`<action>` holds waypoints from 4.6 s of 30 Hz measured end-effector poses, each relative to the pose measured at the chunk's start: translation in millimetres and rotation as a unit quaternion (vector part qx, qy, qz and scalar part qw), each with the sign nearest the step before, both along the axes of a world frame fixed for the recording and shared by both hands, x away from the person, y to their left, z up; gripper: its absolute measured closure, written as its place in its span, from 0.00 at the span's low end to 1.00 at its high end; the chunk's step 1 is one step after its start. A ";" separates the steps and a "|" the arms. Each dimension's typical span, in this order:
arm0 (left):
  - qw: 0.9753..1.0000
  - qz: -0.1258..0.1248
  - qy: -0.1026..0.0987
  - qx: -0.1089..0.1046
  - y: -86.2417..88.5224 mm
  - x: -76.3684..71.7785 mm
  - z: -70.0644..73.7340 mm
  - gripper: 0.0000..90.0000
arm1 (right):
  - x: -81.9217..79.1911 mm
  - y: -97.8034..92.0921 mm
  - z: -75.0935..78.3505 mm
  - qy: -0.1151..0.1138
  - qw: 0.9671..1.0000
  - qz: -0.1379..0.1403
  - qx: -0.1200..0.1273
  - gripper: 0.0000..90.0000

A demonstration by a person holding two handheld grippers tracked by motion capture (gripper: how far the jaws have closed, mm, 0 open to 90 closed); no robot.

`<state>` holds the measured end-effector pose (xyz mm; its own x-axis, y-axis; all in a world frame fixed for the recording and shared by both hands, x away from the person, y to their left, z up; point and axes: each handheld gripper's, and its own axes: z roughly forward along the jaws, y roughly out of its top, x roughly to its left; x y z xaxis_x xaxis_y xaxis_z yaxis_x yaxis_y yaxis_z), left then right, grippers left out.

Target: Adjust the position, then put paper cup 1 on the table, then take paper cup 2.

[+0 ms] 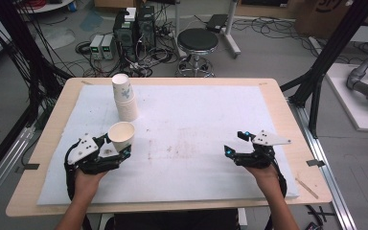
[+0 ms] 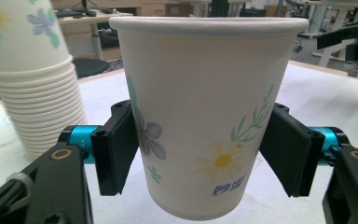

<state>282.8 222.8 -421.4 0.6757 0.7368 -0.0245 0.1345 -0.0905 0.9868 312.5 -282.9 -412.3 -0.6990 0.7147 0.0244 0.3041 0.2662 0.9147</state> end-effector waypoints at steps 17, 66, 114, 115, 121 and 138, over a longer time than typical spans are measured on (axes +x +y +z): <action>0.999 0.040 -0.007 -0.016 23.4 2.0 1.3 0.35 | 0.6 1.4 -0.8 0.002 1.000 -0.002 0.001 0.24; 0.970 0.178 0.127 0.110 71.2 20.1 -31.6 0.35 | -8.9 -9.9 2.2 -0.004 1.000 -0.006 0.000 0.24; 0.998 0.031 -0.015 -0.052 22.2 -3.0 12.5 0.17 | -11.2 -30.0 7.0 -0.010 0.998 -0.057 -0.005 0.24; 0.998 0.031 -0.014 -0.053 23.3 -3.6 10.8 0.17 | -11.5 -30.6 7.0 -0.007 0.998 -0.059 -0.004 0.24; 0.997 0.043 -0.008 -0.059 32.1 -6.1 5.6 0.17 | -7.4 -30.9 7.6 -0.006 0.998 -0.067 0.001 0.24; 0.999 0.033 0.002 -0.043 23.0 0.9 2.0 0.17 | -12.9 -38.7 4.5 -0.005 0.997 -0.070 0.005 0.24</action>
